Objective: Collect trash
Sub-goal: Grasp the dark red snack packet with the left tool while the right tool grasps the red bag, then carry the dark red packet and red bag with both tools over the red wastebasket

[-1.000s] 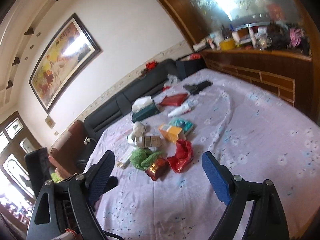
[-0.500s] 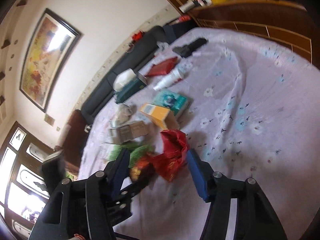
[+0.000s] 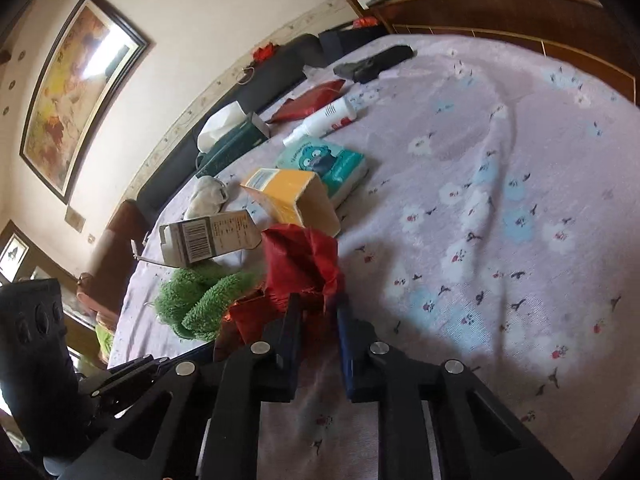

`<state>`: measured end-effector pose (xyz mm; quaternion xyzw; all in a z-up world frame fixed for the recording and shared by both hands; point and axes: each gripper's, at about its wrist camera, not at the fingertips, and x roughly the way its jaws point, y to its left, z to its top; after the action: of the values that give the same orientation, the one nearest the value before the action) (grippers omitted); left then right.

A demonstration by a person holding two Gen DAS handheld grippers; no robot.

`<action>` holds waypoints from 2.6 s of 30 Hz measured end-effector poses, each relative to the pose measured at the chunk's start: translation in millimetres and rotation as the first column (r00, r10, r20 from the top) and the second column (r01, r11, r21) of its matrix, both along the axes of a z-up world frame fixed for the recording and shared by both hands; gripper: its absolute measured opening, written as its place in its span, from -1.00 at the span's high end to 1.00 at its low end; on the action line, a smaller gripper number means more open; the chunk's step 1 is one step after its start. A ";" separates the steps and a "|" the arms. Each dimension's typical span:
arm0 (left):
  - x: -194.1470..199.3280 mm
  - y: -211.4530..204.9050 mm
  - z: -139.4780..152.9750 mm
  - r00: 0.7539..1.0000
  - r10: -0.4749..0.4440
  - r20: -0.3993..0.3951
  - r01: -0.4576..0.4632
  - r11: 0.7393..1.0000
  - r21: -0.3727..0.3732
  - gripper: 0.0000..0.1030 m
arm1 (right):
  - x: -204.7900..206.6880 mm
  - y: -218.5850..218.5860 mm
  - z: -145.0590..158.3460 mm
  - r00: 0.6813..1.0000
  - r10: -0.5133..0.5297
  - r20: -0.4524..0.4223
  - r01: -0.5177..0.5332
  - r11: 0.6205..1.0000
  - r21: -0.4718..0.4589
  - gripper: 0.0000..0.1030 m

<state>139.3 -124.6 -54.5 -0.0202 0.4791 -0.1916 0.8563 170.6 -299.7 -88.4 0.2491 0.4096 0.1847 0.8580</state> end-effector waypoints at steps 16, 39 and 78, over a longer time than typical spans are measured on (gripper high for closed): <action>0.2 2.4 4.7 0.999 0.012 0.041 -0.010 0.998 -0.054 -0.39 | -28.6 -47.2 22.3 0.967 -0.209 0.142 0.202 0.977 0.062 0.76; -20.9 -27.1 23.9 0.995 0.026 0.101 -0.041 0.987 0.157 0.43 | -40.0 -70.0 27.5 0.941 -0.281 0.190 0.256 0.955 0.147 0.76; -243.8 -92.6 167.1 0.906 -0.057 0.419 0.136 0.978 -0.160 0.43 | -358.1 -154.1 179.6 0.818 -0.379 0.433 0.436 0.899 -0.038 0.72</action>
<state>-104.5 -217.2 112.6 -0.0353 0.2680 -0.2778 0.9218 -187.5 -453.8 91.2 0.2272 0.1662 0.0170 0.9594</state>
